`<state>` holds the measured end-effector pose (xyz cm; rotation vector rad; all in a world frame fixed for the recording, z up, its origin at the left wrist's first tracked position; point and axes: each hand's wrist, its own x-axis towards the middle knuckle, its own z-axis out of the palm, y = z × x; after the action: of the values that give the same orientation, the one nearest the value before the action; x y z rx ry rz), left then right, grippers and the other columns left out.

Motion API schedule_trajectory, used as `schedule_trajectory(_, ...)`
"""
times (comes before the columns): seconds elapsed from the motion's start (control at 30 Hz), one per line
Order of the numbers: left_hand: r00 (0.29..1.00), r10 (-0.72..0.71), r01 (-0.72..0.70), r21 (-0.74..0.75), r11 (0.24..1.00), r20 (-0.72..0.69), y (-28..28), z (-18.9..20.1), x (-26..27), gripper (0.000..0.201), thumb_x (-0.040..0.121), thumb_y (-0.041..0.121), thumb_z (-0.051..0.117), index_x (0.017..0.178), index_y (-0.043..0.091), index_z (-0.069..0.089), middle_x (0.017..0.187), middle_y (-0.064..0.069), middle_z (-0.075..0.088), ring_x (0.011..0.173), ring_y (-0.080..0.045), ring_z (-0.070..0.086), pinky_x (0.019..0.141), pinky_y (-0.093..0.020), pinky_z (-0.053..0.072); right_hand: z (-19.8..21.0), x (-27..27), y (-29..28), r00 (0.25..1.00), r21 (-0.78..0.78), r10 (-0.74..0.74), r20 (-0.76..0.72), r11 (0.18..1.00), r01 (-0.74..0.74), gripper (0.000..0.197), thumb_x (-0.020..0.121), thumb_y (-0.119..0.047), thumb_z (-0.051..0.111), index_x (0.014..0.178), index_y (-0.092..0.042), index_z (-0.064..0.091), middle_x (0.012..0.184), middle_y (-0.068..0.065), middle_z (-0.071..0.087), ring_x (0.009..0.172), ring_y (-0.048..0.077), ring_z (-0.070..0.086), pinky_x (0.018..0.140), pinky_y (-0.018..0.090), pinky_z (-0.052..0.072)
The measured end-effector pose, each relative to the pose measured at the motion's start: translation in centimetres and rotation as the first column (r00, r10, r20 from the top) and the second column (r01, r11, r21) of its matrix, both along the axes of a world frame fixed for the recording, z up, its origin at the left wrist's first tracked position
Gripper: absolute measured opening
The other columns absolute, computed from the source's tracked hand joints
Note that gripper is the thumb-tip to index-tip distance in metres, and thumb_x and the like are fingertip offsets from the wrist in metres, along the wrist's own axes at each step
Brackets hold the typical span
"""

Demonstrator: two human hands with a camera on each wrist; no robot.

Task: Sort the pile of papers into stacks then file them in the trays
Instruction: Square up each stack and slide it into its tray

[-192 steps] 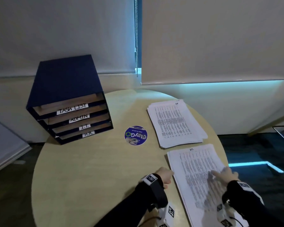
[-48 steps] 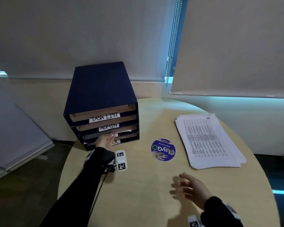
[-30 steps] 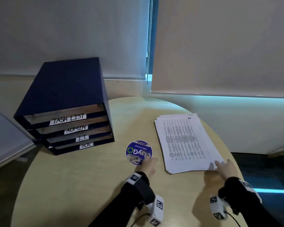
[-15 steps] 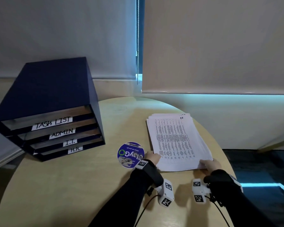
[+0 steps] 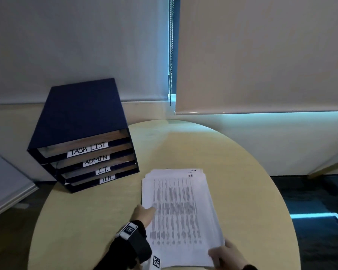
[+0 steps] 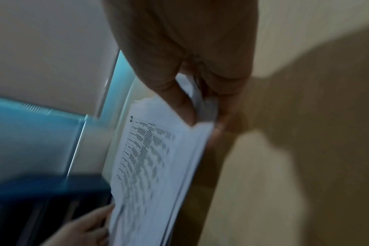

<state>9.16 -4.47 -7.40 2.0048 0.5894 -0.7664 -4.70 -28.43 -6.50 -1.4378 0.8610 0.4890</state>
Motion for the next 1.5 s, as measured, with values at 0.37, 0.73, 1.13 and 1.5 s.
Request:
schedule_trajectory(0.37,0.991,-0.081,0.049,0.267,0.962,0.109,2.7,0.6,-3.4,0.052,0.089,0.032,0.053,0.131,0.002,0.042,0.132,-0.014,0.054,0.112,-0.032,0.058,0.094,-0.037,0.049,0.2,4.4,5.5,0.999,-0.361,0.046,-0.003,0.931,-0.044,0.048,0.092,-0.013,0.053,0.132,0.001,0.031,0.119,0.020,0.054,0.100,0.031,0.053,0.086,0.030,0.041)
schedule_trajectory(0.73,0.994,0.085,-0.095,0.149,0.984,0.069,4.2,2.2,-5.3,0.058,0.086,0.036,0.062,0.128,-0.001,0.047,0.134,-0.019,0.049,0.123,-0.034,0.047,0.095,-0.037,0.041,1.4,-0.4,8.4,0.974,-0.091,-0.036,0.222,0.994,0.057,0.030,0.081,0.016,0.036,0.103,-0.002,0.046,0.083,0.024,0.056,0.057,0.027,0.052,0.056,0.037,0.043)
schedule_trajectory(1.13,0.858,0.304,-0.057,-0.512,0.857,0.413,4.8,10.9,-2.3,0.093,0.081,0.052,0.067,0.152,0.016,0.019,0.157,-0.006,0.024,0.143,-0.024,0.026,0.117,-0.046,0.021,11.5,2.4,6.1,0.766,0.077,-0.111,0.633,0.994,0.081,0.025,0.087,0.012,0.051,0.105,-0.005,0.051,0.108,0.019,0.066,0.097,0.032,0.065,0.080,0.040,0.053)
schedule_trajectory(1.5,0.763,0.229,0.000,-0.354,0.935,0.605,3.2,11.7,-7.1,0.074,0.094,0.030,0.059,0.152,0.015,0.016,0.145,0.006,0.034,0.130,-0.014,0.037,0.109,-0.028,0.026,12.0,2.3,8.6,0.650,0.029,-0.111,0.751,0.990,0.136,0.046,0.070,-0.006,0.077,0.113,-0.013,0.060,0.103,0.004,0.070,0.094,0.018,0.063,0.072,0.023,0.052)
